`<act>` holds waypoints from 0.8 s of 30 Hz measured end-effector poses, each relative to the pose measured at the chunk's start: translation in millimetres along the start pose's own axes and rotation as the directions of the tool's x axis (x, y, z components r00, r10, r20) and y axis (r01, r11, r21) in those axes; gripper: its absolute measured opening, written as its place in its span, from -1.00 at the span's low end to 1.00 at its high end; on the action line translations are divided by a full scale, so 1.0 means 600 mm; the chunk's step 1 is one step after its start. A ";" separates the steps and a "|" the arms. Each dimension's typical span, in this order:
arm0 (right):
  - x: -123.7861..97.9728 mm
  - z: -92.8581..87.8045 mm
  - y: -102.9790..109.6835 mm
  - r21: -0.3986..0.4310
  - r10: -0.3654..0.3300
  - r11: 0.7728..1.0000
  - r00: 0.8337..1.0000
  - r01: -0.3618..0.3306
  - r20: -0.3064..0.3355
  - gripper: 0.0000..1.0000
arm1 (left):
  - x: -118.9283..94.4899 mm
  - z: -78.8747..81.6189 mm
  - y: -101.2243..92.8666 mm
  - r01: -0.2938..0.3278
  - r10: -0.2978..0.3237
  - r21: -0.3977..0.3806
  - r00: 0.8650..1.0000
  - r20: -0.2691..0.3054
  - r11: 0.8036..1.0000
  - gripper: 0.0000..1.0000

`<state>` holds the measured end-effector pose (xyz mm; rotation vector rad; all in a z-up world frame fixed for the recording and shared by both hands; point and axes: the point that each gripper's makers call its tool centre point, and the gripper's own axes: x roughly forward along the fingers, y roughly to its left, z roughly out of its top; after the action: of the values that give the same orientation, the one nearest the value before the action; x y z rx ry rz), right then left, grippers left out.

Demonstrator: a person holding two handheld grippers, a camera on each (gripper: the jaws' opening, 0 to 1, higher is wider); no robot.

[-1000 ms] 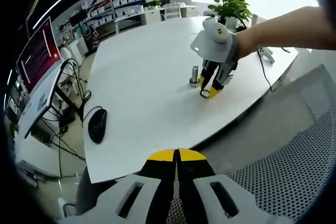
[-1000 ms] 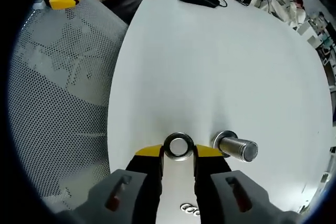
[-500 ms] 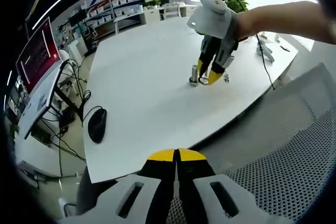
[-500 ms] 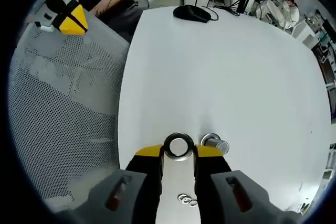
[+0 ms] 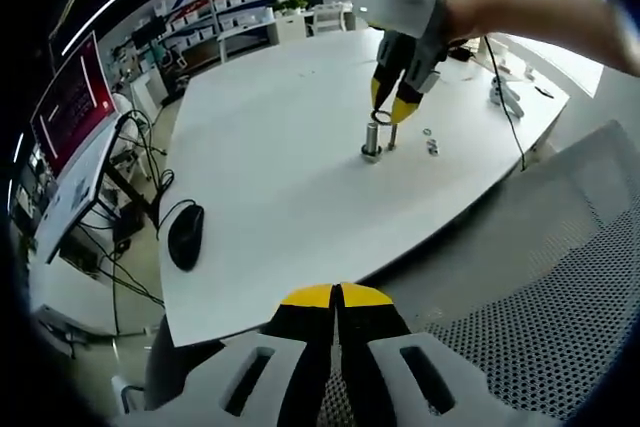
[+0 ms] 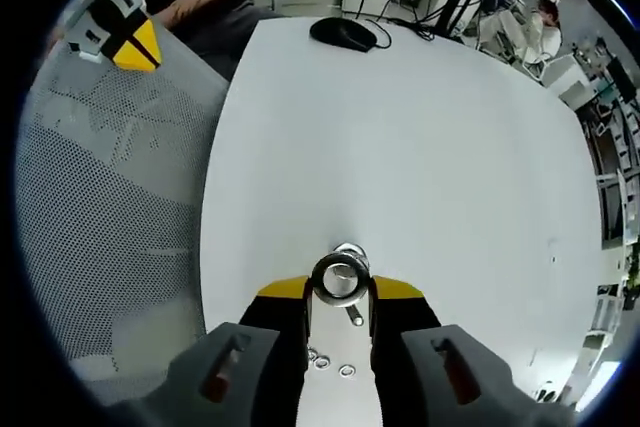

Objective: Place the washer onto the threaded stud by aligning its center hole with the stud, sliding it down to the base, and recovering from edge contact or off-axis alignment until the washer reaches the visible bottom stop.

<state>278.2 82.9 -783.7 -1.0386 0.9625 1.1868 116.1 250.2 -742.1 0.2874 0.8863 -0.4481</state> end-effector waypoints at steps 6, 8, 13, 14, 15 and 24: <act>0.020 -0.004 -0.008 -0.011 -0.008 1.000 1.000 0.008 -0.021 -0.55 | 0.000 0.000 0.000 -0.001 0.001 -0.001 1.000 0.000 1.000 -1.00; 0.024 -0.003 -0.008 -0.015 -0.003 1.000 1.000 0.002 -0.029 -0.55 | 0.000 0.000 0.000 -0.001 0.001 -0.001 1.000 -0.001 1.000 -1.00; 0.034 -0.002 -0.008 -0.018 0.011 1.000 0.999 -0.012 -0.039 -0.55 | 0.001 0.000 0.001 -0.001 0.001 -0.001 1.000 -0.002 1.000 -1.00; 0.035 -0.002 -0.009 -0.018 0.013 1.000 0.999 -0.013 -0.040 -0.55 | 0.001 -0.001 0.001 -0.001 0.001 -0.001 1.000 -0.003 1.000 -1.00; 0.037 -0.002 -0.012 -0.017 0.011 1.000 0.999 -0.012 -0.041 -0.55 | 0.001 0.000 0.001 -0.002 0.002 -0.003 1.000 -0.003 1.000 -1.00; 0.053 -0.005 -0.012 -0.018 0.030 0.999 0.998 -0.032 -0.062 -0.55 | 0.001 -0.001 0.001 -0.002 0.002 -0.002 1.000 -0.007 1.000 -1.00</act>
<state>289.0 87.1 -814.0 -1.0842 1.0208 1.1970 116.2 250.8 -742.8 0.2886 0.8932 -0.4443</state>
